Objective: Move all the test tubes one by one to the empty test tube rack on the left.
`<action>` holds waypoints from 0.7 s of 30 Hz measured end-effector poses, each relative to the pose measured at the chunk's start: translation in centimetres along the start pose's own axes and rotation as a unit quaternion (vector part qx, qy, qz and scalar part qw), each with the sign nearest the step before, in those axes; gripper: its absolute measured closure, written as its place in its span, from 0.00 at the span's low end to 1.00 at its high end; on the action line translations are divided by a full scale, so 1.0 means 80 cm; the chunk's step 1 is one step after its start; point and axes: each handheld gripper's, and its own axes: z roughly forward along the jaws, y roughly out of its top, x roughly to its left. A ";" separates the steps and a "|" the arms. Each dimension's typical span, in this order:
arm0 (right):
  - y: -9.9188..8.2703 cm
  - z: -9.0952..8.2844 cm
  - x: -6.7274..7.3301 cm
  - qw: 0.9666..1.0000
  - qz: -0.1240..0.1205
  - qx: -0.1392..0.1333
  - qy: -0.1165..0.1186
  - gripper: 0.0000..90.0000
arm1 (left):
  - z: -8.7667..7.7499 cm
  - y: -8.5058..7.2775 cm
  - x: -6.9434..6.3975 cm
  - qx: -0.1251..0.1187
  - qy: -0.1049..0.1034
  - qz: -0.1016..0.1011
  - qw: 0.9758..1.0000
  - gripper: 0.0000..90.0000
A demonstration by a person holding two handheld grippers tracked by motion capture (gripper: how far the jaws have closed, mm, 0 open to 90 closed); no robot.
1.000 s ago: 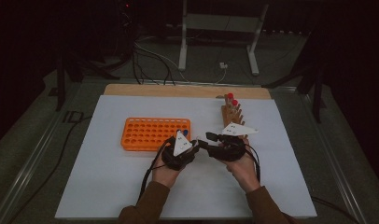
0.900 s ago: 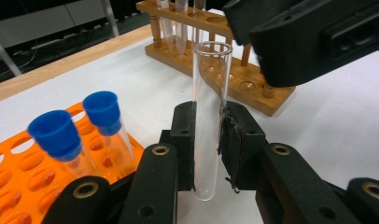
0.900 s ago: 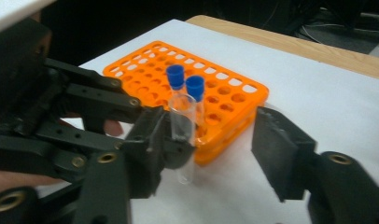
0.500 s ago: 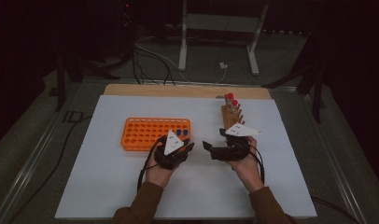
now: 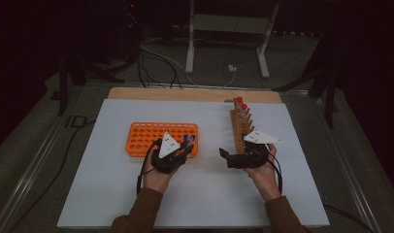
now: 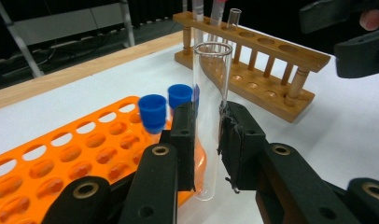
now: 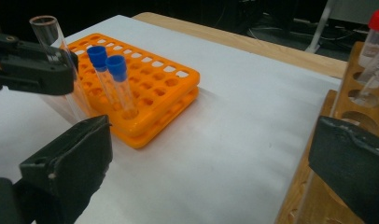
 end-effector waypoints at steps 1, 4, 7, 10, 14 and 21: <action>-0.001 -0.001 -0.001 1.000 0.000 -0.001 -0.001 0.00 | -0.001 0.000 0.002 0.000 0.000 0.000 1.000 0.84; -0.001 -0.004 -0.003 1.000 0.002 -0.002 -0.002 0.00 | -0.004 0.000 0.006 -0.004 0.007 -0.002 1.000 0.84; -0.002 -0.006 -0.006 1.000 0.004 -0.003 -0.004 0.00 | -0.005 -0.001 0.011 -0.008 0.014 -0.003 1.000 0.84; -0.002 -0.007 -0.008 1.000 0.005 -0.005 -0.006 0.00 | -0.005 -0.003 0.017 -0.011 0.022 -0.007 1.000 0.84; -0.002 -0.009 -0.009 1.000 0.007 -0.007 -0.006 0.00 | -0.003 -0.005 0.025 -0.012 0.034 -0.009 0.999 0.84; -0.002 -0.009 -0.009 1.000 0.007 -0.008 -0.005 0.00 | 0.008 -0.010 0.034 -0.007 0.049 -0.014 0.999 0.84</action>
